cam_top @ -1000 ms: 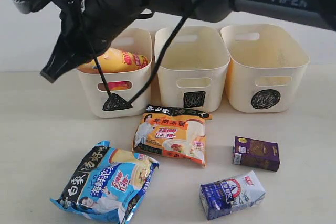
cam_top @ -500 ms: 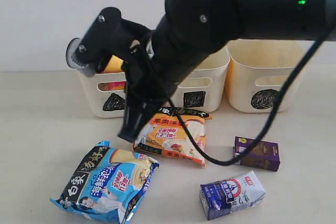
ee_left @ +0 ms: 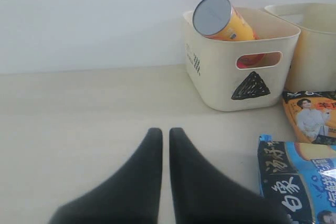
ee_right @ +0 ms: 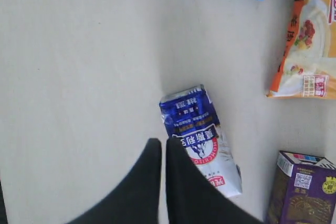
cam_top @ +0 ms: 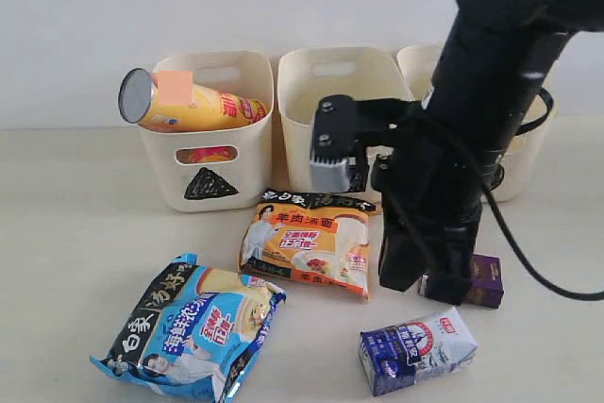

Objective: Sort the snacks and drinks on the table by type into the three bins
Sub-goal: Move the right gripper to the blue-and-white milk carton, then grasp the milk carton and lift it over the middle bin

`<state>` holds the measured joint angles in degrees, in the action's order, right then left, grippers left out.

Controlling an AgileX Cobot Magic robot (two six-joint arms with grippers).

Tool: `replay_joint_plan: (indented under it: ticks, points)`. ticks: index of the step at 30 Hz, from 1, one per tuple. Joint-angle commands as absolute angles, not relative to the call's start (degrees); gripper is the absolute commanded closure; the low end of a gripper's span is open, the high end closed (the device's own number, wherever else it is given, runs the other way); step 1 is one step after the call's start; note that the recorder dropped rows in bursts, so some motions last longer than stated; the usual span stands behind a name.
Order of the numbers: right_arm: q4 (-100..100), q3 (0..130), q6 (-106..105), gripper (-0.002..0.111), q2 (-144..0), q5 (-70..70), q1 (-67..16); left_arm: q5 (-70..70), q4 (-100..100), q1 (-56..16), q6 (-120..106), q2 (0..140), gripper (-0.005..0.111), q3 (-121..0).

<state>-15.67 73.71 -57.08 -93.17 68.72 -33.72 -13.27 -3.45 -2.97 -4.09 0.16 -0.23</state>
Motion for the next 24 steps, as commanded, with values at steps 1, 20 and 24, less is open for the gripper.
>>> replay_joint_plan:
  ticks: [1, 20, 24]
  points:
    - [-20.58, 73.25, -63.95, 0.108, -92.71, 69.96, -29.65, -13.32, -4.06, -2.9, -4.36, 0.0, 0.102, 0.0]
    - [-19.4, 54.47, -82.85, 0.022, -92.71, 47.78, -29.78, -13.32, -4.06, -2.9, -4.36, 0.0, 0.102, 0.0]
    - [-19.6, 53.32, -84.61, 0.022, -92.71, 46.19, -29.78, -13.32, -4.06, -2.9, -4.36, 0.0, 0.102, 0.0]
